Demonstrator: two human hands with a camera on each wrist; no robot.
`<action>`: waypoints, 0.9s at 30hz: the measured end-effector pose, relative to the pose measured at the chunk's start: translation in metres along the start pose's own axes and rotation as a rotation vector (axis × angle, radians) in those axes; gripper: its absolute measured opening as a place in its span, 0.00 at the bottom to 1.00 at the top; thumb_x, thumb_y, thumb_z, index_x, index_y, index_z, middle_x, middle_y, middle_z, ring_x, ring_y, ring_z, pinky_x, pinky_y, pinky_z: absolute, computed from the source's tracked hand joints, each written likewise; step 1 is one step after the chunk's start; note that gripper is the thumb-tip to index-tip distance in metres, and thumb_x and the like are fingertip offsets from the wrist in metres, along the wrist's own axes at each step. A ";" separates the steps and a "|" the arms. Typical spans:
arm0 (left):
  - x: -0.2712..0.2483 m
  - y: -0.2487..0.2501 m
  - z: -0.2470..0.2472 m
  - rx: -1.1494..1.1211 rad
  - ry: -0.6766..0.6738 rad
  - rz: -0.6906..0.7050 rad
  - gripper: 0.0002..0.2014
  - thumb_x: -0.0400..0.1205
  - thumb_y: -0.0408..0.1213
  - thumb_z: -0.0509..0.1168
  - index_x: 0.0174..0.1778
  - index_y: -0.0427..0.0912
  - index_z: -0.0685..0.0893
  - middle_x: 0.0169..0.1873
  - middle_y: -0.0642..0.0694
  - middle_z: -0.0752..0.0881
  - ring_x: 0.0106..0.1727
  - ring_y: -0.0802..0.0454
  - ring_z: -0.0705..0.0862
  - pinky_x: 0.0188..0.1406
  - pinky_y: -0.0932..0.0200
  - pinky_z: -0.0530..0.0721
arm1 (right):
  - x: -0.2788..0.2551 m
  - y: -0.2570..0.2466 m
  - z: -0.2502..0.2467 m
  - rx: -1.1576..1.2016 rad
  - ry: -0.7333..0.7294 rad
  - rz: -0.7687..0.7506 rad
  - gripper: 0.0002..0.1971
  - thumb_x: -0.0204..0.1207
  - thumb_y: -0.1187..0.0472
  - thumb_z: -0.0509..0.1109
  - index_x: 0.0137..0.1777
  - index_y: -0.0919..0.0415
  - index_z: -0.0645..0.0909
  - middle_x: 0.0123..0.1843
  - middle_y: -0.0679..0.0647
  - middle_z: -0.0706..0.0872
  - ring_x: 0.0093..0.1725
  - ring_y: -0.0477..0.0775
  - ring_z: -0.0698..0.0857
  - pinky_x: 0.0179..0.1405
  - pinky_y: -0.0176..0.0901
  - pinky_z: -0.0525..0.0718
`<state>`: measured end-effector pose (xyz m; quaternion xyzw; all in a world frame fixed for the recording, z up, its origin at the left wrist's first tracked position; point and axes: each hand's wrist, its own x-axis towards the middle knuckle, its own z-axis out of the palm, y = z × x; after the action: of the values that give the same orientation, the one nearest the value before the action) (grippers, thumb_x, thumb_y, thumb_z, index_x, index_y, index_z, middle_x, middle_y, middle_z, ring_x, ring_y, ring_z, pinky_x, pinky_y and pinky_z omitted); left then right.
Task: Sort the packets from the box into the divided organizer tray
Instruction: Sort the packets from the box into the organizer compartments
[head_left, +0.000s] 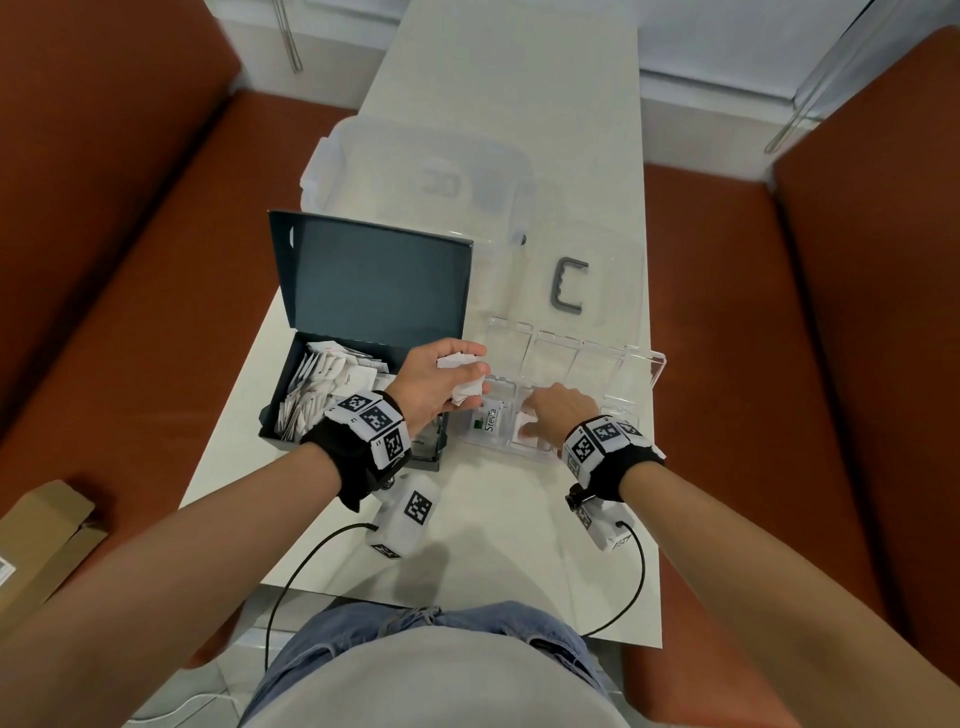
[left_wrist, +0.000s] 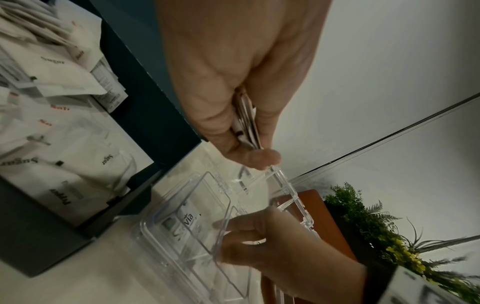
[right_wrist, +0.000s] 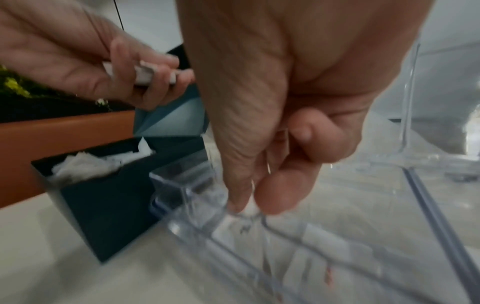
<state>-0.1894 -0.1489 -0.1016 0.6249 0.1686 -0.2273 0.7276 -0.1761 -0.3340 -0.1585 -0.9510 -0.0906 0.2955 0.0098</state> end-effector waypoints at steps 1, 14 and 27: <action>0.000 0.000 -0.001 -0.005 0.002 -0.004 0.13 0.80 0.27 0.69 0.62 0.34 0.83 0.50 0.36 0.85 0.42 0.47 0.88 0.28 0.64 0.85 | -0.003 0.001 -0.005 0.040 0.015 0.005 0.21 0.80 0.49 0.67 0.71 0.53 0.77 0.63 0.56 0.82 0.52 0.60 0.87 0.53 0.50 0.85; 0.002 0.011 0.010 -0.130 -0.151 -0.112 0.22 0.80 0.16 0.53 0.66 0.35 0.81 0.58 0.35 0.84 0.52 0.43 0.88 0.39 0.53 0.91 | -0.047 0.003 -0.078 0.649 0.381 -0.114 0.09 0.81 0.62 0.63 0.54 0.57 0.85 0.39 0.54 0.90 0.20 0.50 0.85 0.18 0.27 0.75; -0.003 0.012 0.015 -0.086 -0.148 0.046 0.21 0.75 0.18 0.71 0.63 0.36 0.83 0.64 0.31 0.81 0.52 0.41 0.88 0.43 0.55 0.90 | -0.052 -0.005 -0.075 0.961 0.308 -0.102 0.10 0.72 0.61 0.77 0.51 0.62 0.84 0.36 0.58 0.88 0.28 0.49 0.86 0.28 0.38 0.87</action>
<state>-0.1862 -0.1618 -0.0879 0.5781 0.1093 -0.2486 0.7695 -0.1763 -0.3360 -0.0674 -0.8659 0.0117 0.1591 0.4741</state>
